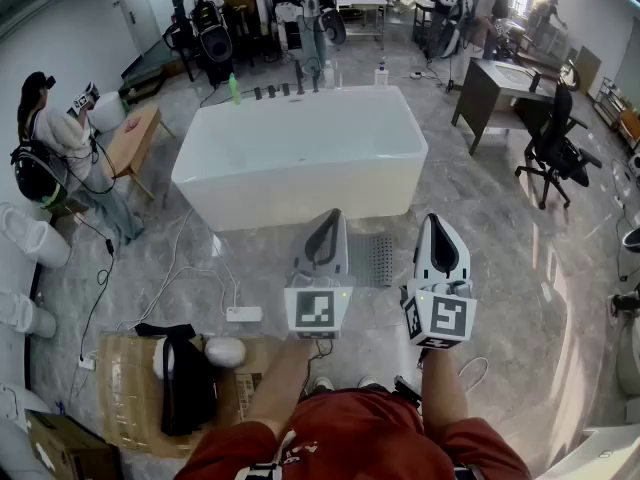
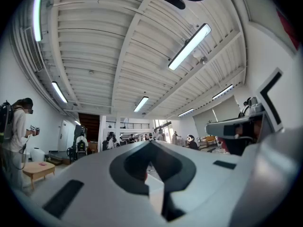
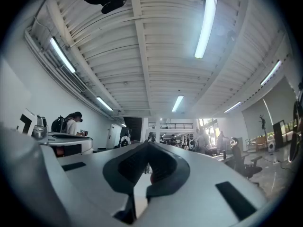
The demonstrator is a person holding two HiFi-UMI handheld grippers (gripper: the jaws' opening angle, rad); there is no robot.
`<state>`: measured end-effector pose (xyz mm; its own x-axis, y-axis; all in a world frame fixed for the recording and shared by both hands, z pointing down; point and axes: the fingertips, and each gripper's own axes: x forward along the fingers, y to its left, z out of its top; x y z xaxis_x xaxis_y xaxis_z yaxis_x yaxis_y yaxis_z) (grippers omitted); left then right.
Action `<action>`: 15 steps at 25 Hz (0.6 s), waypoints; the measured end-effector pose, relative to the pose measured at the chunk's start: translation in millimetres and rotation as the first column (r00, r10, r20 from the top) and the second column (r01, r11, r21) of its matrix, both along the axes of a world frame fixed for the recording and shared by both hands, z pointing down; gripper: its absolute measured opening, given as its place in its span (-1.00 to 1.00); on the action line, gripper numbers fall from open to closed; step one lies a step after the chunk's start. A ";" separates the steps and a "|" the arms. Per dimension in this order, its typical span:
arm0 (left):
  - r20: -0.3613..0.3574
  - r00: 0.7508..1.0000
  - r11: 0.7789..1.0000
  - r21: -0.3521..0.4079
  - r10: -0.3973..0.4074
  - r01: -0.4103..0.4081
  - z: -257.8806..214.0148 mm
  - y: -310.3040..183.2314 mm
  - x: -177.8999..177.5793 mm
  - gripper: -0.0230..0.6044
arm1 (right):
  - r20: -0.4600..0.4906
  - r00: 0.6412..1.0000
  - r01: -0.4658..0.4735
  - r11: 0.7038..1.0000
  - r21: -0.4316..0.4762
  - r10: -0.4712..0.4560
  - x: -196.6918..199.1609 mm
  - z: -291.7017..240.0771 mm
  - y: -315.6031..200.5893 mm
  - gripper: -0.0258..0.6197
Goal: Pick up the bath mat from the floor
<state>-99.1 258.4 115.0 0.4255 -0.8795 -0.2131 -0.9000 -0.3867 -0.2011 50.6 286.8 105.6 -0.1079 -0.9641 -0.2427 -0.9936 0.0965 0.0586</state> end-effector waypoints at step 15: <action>-0.020 1.000 1.000 -0.022 -0.003 0.003 6.8 -5.6 31.6 -0.88 | 0.029 1.000 -0.003 1.000 0.001 0.003 35.8 5.8 -0.4 -0.89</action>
